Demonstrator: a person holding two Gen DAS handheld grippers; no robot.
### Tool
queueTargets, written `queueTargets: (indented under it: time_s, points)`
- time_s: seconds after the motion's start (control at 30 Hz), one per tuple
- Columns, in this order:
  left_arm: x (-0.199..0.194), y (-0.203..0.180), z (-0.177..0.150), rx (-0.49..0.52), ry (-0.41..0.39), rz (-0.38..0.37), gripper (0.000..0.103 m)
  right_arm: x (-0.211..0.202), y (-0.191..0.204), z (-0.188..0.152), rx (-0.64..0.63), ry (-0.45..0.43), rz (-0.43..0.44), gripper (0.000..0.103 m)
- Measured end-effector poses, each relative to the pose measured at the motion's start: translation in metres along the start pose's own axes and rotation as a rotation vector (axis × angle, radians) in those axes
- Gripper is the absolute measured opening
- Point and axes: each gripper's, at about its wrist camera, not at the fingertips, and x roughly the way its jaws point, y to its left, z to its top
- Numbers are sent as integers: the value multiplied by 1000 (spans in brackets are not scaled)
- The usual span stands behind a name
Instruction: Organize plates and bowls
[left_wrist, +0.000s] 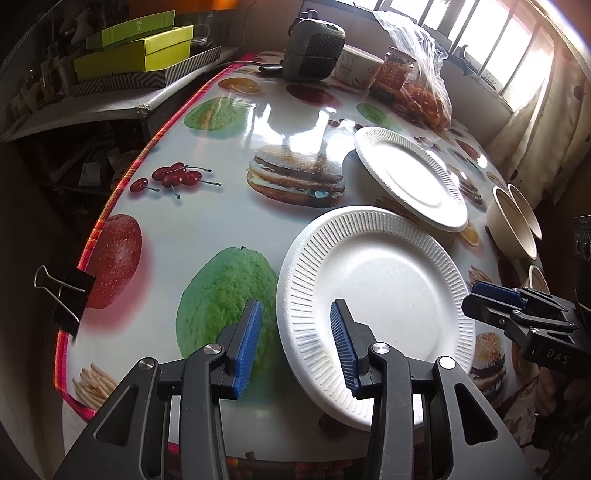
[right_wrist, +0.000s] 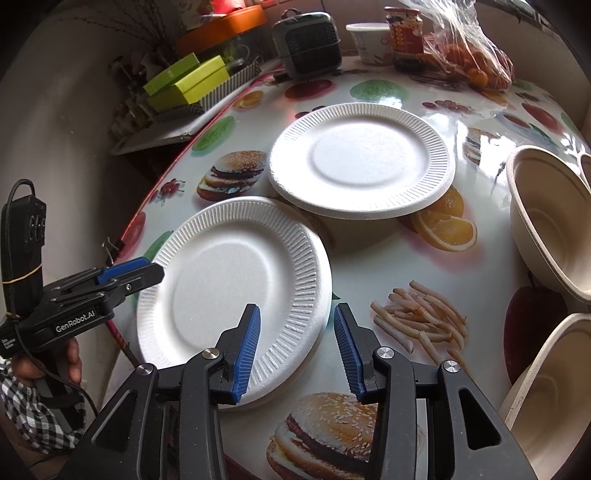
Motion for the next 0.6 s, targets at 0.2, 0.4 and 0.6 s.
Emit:
queueTargets:
  time_s: [0.2,0.4,0.6]
  points:
    - [-5,-2,6,10,-12,5,41,-9,-1,3,12,-33,1,46]
    - [-11,-9,19,28,-30,-13,41,-26,-6,13,13,-76,-2,46]
    - [-16,-20,41,47,-59,-33,41,-45,-18,29,20,-118,-29,46]
